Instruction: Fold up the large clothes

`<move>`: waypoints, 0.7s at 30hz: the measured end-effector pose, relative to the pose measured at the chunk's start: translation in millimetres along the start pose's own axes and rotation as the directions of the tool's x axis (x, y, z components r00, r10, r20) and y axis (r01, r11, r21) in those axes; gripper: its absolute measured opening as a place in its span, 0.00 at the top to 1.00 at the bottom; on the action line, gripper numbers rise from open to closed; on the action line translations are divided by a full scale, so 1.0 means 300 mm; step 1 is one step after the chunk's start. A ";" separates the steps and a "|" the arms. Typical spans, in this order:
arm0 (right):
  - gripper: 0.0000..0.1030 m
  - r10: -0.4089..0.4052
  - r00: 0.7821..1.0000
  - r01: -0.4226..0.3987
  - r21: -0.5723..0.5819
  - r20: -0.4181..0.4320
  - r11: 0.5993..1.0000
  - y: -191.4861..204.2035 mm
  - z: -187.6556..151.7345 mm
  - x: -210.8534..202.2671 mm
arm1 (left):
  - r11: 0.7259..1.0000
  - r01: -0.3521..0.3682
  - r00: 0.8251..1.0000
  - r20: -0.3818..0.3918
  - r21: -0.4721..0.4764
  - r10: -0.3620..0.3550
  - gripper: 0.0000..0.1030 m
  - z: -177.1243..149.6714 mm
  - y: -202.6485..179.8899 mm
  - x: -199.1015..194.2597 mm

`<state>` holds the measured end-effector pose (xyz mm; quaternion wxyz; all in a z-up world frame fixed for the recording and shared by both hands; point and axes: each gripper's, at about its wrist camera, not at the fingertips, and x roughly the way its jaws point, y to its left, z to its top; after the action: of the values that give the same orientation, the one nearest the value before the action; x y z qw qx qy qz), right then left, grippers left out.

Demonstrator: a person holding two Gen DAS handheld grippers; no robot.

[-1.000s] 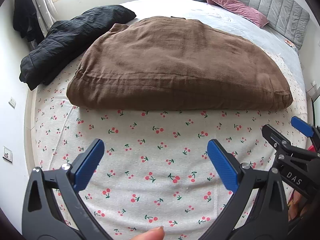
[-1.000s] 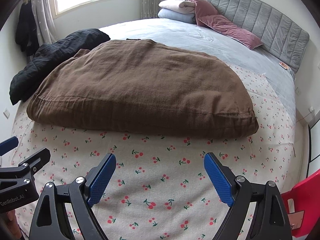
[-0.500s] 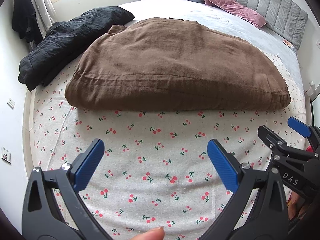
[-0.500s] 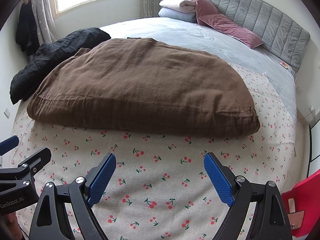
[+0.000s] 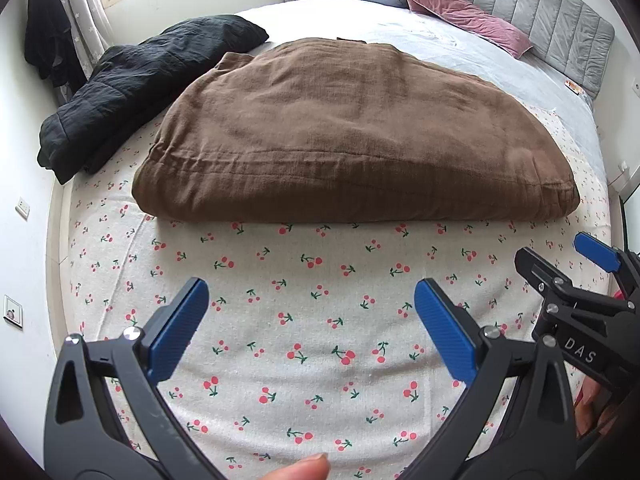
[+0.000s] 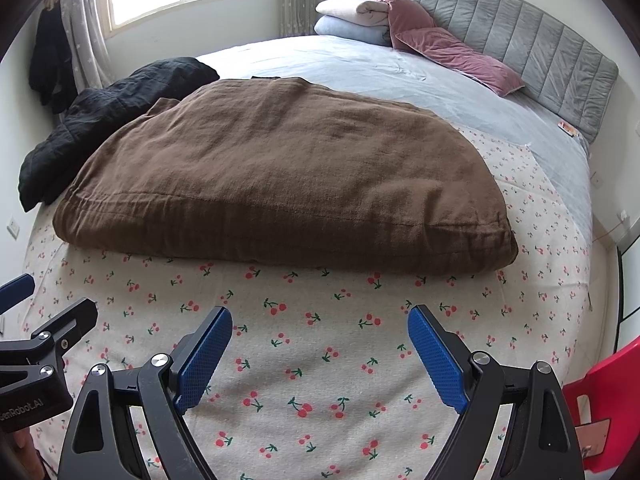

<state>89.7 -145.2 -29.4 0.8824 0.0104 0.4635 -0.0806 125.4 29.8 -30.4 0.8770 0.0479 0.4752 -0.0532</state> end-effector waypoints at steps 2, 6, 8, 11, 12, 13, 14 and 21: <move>0.12 0.001 1.000 -0.001 -0.001 -0.002 1.000 -0.002 0.000 0.000 | 1.000 -0.001 1.000 0.000 -0.002 0.001 0.01 -0.001 0.000 0.000; 0.12 0.002 1.000 -0.002 -0.006 -0.004 1.000 0.001 -0.002 0.000 | 1.000 0.000 1.000 0.001 -0.001 0.000 0.01 -0.002 -0.001 0.000; 0.12 0.003 1.000 -0.003 -0.007 -0.003 1.000 -0.002 -0.001 -0.001 | 1.000 0.000 1.000 0.000 -0.001 0.000 0.01 -0.001 -0.001 0.000; 0.12 0.004 1.000 -0.004 -0.006 -0.002 1.000 -0.006 -0.001 -0.001 | 1.000 0.001 1.000 -0.001 -0.002 -0.001 0.01 -0.002 -0.002 -0.001; 0.12 0.004 1.000 -0.004 -0.006 -0.003 1.000 -0.006 -0.002 -0.001 | 1.000 0.001 1.000 -0.001 -0.001 -0.001 0.01 -0.001 -0.001 -0.002; 0.12 0.004 1.000 -0.004 -0.007 -0.004 1.000 -0.006 -0.002 0.000 | 1.000 0.001 1.000 -0.001 -0.001 -0.001 0.01 -0.001 -0.001 -0.002; 0.12 0.004 1.000 -0.004 -0.006 -0.005 1.000 -0.006 -0.002 0.000 | 1.000 0.000 1.000 -0.001 0.000 0.000 0.01 -0.002 -0.001 -0.002; 0.12 0.007 1.000 -0.007 -0.008 -0.005 1.000 -0.003 -0.002 0.002 | 1.000 0.005 1.000 -0.007 -0.003 -0.005 0.01 -0.004 -0.003 -0.005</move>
<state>89.5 -146.1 -30.2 0.8815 0.0087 0.4660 -0.0754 123.6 29.3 -29.8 0.8752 0.0456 0.4784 -0.0546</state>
